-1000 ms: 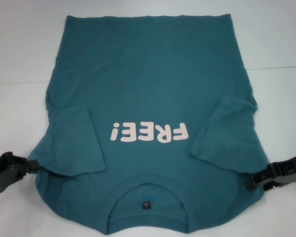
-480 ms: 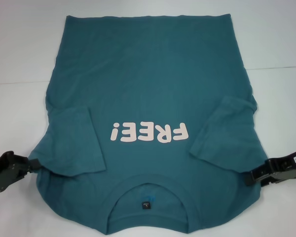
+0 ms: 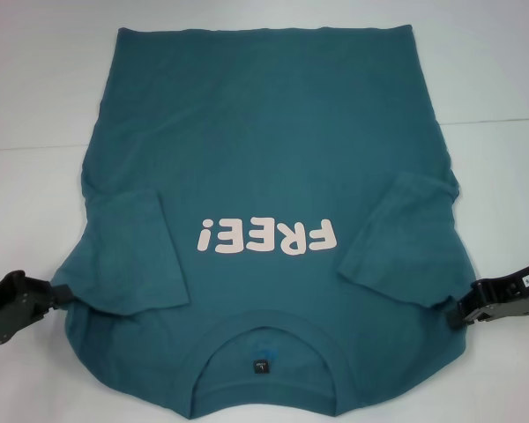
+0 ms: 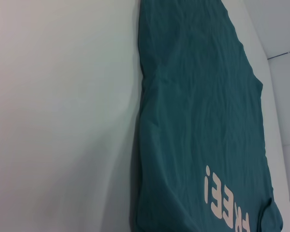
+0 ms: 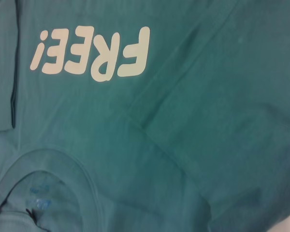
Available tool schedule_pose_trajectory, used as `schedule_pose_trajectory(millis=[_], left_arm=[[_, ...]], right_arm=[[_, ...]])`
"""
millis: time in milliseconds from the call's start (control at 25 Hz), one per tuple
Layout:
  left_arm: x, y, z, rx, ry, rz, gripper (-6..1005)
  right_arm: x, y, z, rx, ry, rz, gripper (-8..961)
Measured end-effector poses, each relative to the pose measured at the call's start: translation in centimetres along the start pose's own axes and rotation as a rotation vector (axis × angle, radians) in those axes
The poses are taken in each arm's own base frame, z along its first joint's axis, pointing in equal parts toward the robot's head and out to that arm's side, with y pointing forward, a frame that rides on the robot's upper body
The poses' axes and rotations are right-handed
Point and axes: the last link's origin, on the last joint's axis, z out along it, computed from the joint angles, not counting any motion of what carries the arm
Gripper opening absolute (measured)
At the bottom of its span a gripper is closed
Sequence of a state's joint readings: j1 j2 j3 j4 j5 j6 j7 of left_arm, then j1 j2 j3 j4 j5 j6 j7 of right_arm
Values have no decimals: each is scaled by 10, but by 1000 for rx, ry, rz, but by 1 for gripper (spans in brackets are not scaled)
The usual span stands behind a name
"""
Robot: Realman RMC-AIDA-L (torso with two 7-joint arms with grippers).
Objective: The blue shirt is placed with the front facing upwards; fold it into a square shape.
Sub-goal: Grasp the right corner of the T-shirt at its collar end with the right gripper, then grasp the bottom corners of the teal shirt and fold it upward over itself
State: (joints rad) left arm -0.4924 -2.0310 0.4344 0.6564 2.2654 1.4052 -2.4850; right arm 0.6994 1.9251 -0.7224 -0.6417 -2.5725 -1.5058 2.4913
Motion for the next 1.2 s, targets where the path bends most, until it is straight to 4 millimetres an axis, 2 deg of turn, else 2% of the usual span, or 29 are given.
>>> schedule_pose_trajectory(millis=[80,320,840,1200], left_arm=[[0,0,0,1,-1,0,1],[-4,1,-1,-5,-34,20,0],[-20,4,-24,41,-236,92,1],[-50,2,-56,9,-394,97,0]], right_arm=[[0,0,0,1,3,-3,134],[1,0,-4,-6,13,-11,36],[13,4,-32,-21,120,-48,41],[44,4,-36,-109,233,-51,44]])
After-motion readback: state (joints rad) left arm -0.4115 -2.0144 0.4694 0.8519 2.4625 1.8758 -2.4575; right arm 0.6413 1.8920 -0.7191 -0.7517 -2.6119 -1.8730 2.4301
